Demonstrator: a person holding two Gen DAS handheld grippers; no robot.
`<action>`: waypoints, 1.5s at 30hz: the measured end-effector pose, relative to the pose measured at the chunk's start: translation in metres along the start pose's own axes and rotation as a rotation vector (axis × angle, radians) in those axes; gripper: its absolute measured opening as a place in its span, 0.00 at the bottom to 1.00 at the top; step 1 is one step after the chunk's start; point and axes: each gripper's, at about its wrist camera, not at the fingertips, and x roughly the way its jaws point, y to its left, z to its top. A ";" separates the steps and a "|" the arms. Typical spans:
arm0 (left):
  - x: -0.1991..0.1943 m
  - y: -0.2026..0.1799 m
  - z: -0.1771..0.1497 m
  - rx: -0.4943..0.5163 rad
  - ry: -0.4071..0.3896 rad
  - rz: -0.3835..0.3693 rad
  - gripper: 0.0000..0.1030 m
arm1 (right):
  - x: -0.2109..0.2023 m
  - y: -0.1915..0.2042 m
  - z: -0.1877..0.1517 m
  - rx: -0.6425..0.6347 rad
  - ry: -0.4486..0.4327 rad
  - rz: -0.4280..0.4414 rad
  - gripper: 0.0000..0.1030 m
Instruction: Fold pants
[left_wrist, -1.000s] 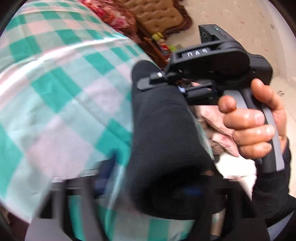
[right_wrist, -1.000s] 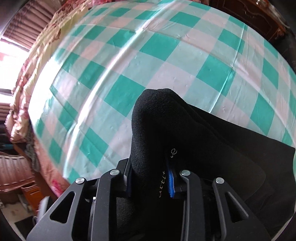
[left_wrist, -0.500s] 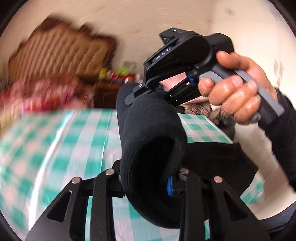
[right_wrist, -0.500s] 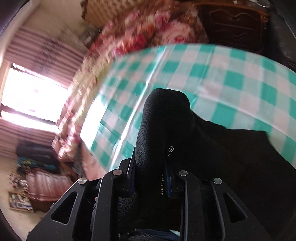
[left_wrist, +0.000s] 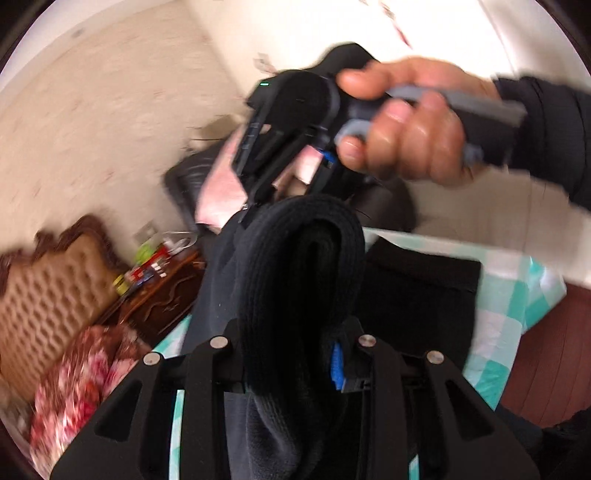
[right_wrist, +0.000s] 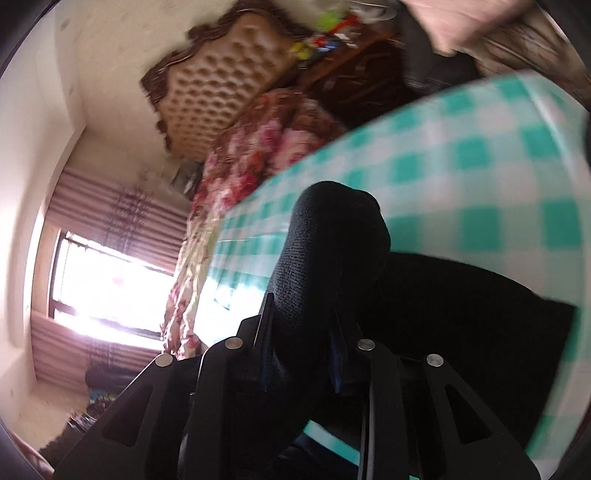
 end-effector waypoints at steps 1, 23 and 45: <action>0.013 -0.021 -0.002 0.034 0.017 -0.011 0.29 | 0.001 -0.018 -0.005 0.012 0.011 -0.012 0.35; 0.033 -0.098 -0.035 0.300 -0.023 0.132 0.27 | 0.023 -0.027 -0.014 -0.119 -0.021 -0.270 0.24; 0.056 -0.136 -0.019 0.432 -0.101 0.173 0.26 | -0.028 -0.067 -0.015 -0.113 -0.055 -0.307 0.23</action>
